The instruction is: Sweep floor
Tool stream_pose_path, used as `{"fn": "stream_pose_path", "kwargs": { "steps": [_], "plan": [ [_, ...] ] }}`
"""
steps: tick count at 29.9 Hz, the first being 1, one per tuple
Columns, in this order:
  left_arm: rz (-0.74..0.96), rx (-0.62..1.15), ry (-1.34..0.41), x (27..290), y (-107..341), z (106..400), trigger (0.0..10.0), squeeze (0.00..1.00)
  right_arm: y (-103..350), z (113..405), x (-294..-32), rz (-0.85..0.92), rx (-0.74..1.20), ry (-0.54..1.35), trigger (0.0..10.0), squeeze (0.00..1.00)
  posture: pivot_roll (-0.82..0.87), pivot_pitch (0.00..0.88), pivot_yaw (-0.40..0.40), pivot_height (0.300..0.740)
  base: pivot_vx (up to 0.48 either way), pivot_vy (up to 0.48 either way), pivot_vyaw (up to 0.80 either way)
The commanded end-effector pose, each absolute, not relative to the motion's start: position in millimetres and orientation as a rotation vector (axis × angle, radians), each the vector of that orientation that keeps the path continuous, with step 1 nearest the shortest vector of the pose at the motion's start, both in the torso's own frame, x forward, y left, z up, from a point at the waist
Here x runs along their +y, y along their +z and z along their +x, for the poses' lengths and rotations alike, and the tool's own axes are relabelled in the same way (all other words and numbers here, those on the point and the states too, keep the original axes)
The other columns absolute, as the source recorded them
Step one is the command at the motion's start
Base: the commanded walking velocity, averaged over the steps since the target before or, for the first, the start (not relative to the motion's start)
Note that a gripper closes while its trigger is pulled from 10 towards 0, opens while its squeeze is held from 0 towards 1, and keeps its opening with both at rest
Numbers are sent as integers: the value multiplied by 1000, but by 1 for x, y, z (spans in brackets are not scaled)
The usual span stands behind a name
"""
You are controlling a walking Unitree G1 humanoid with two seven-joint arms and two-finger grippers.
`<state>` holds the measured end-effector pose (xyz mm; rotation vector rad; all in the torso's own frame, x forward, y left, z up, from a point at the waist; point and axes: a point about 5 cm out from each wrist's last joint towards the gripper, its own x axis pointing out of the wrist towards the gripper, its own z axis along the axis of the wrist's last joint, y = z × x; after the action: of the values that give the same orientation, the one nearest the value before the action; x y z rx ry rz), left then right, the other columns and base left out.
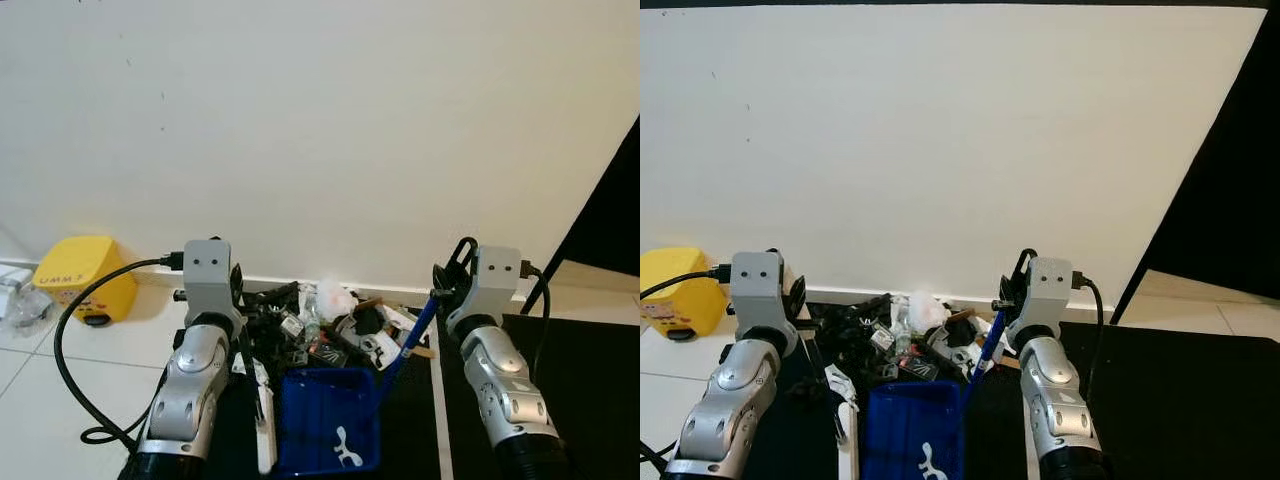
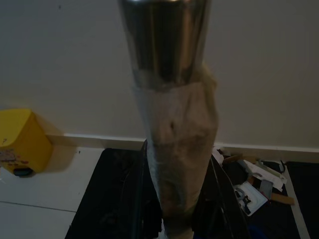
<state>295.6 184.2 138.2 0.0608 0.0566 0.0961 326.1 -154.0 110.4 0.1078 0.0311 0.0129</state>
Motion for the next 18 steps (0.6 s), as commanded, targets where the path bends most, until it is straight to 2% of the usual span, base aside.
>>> {"fn": "stream_pose_path", "kwargs": {
  "steps": [1, 7, 18],
  "plan": [
    [76, 39, 125, 185, 143, 292, 10000, 0, 121, 330, -153, 114, -25, 3, 10000, 0, 51, 8, 33, 740, 0, 0, 0],
    [91, 27, 144, 190, 146, 291, 10000, 0, 125, 334, -156, 141, -48, -28, 10000, 0, 60, 8, 32, 740, 0, 0, 70],
    [100, 23, 155, 191, 149, 291, 10000, 0, 134, 339, -168, 158, -91, -89, 10000, 0, 69, 8, 31, 740, 0, 0, 709]
  ]
}}
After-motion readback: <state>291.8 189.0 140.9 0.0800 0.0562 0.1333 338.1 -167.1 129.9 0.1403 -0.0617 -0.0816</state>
